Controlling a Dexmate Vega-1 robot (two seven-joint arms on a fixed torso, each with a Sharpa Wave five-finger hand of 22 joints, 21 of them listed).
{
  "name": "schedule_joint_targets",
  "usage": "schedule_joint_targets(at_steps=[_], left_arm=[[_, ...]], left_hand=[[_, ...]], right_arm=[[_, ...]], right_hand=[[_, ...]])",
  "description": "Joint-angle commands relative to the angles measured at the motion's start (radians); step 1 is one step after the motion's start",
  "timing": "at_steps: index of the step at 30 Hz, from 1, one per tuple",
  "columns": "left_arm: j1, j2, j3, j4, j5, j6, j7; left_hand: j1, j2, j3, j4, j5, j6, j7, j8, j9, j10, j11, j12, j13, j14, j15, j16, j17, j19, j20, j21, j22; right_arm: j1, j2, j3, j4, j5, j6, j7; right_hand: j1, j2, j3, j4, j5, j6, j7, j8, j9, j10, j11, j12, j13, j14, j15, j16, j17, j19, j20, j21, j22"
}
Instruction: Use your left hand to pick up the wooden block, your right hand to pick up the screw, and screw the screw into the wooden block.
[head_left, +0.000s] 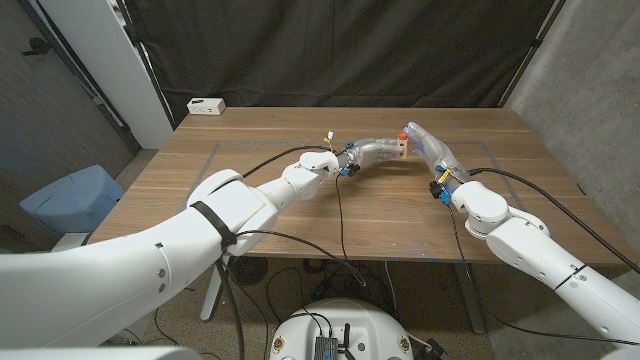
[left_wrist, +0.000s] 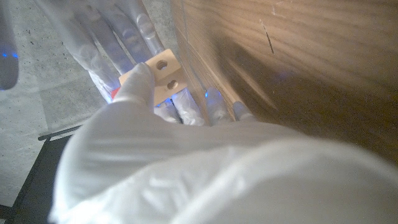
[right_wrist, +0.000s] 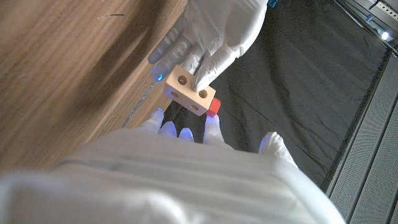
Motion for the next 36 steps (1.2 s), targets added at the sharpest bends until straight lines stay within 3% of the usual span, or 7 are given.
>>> schedule_joint_targets(at_steps=[1,36], left_arm=[[-0.005,-0.002,0.004,0.002,0.001,0.016,0.017],[-0.020,-0.001,0.012,0.004,-0.003,0.051,0.045]], left_hand=[[-0.005,0.007,0.006,0.005,0.005,0.017,0.010,0.009,0.005,0.005,0.004,0.007,0.002,0.003,-0.056,0.004,0.003,-0.003,0.003,0.005,0.004],[-0.003,0.007,0.007,0.005,0.005,0.017,0.010,0.009,0.005,0.004,0.004,0.006,0.002,0.003,-0.056,0.004,0.003,-0.002,0.003,0.005,0.004]], right_arm=[[-0.009,-0.004,0.000,-0.012,0.000,-0.005,0.001],[-0.004,-0.001,0.006,-0.033,-0.015,-0.007,-0.011]], right_hand=[[-0.004,-0.004,0.010,-0.001,0.005,0.006,-0.001,0.004,0.003,-0.023,0.007,0.004,0.002,-0.076,0.006,0.000,0.003,0.006,0.002,0.006,0.003],[-0.003,-0.003,0.011,-0.003,0.005,0.010,-0.001,0.005,0.003,-0.023,0.008,0.004,0.002,-0.076,0.005,0.000,0.002,0.009,0.002,0.006,0.003]])
